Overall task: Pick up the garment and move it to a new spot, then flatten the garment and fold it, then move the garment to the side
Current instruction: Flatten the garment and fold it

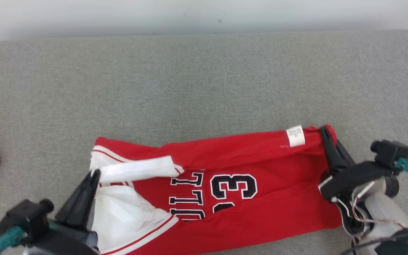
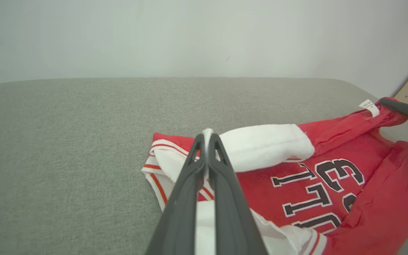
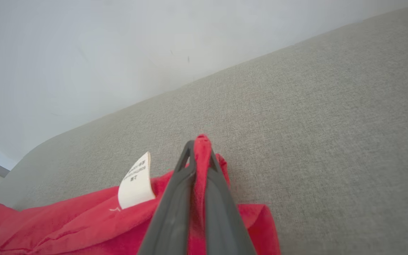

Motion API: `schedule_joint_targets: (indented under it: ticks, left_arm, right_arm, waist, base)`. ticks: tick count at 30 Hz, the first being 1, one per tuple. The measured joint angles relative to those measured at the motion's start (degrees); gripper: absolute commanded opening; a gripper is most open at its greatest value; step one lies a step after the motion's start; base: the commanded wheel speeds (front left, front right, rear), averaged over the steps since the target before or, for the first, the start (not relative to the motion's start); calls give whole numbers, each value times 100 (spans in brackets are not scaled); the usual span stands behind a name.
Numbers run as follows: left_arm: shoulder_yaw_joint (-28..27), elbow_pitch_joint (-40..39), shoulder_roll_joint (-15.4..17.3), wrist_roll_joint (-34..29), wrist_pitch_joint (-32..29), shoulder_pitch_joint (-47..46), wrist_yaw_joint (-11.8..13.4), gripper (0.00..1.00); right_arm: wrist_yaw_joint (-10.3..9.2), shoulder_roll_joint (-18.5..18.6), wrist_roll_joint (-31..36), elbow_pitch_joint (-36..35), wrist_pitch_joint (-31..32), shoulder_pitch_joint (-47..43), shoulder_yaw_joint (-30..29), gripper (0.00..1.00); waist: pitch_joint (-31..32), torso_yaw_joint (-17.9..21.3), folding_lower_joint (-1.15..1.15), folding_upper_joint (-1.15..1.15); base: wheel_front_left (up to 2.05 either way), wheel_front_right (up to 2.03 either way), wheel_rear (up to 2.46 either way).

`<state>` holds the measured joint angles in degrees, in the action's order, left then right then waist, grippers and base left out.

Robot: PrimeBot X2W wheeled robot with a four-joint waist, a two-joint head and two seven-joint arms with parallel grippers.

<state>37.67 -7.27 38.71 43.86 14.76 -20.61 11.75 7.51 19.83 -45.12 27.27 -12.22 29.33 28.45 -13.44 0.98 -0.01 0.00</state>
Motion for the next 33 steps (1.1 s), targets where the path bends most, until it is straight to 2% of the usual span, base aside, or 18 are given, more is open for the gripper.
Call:
schedule_joint_targets:
  ticks: [6, 13, 24, 31, 32, 33]
  left_arm:
    - [-132, -18, -349, -208, 19, 548, -9, 0]
    - [-409, 439, -782, -408, 20, 966, -210, 0]
    - [-879, 1120, -1362, -757, 20, 1341, -624, 0]
    - [-1140, 1586, -1618, -1036, 20, 1423, -861, 0]
    - [-1177, 1627, -1660, -1090, 20, 1423, -870, 0]
    - [-1222, 1669, -1695, -1141, 20, 1423, -909, 0]
  right_arm:
    - [0, 264, -411, -352, 4, -541, 83, 0]
    - [0, 443, -681, -788, -41, -1077, 80, 0]
    - [0, 535, -697, -984, 153, -1563, 60, 0]
    - [0, 523, -593, -940, 326, -1701, 15, 0]
    - [0, 517, -561, -925, 342, -1705, -3, 5]
    - [0, 512, -521, -909, 349, -1709, -19, 4]
  waist:
    - [152, -139, 0, 0]
    - [371, -249, 0, 0]
    - [564, -229, 1, 0]
    - [603, -243, 1, 0]
    - [610, -247, 1, 0]
    - [618, -251, 1, 0]
  base:
    - [0, 0, 0]
    - [0, 0, 0]
    - [0, 0, 0]
    - [0, 0, 0]
    - [0, 0, 0]
    - [0, 0, 0]
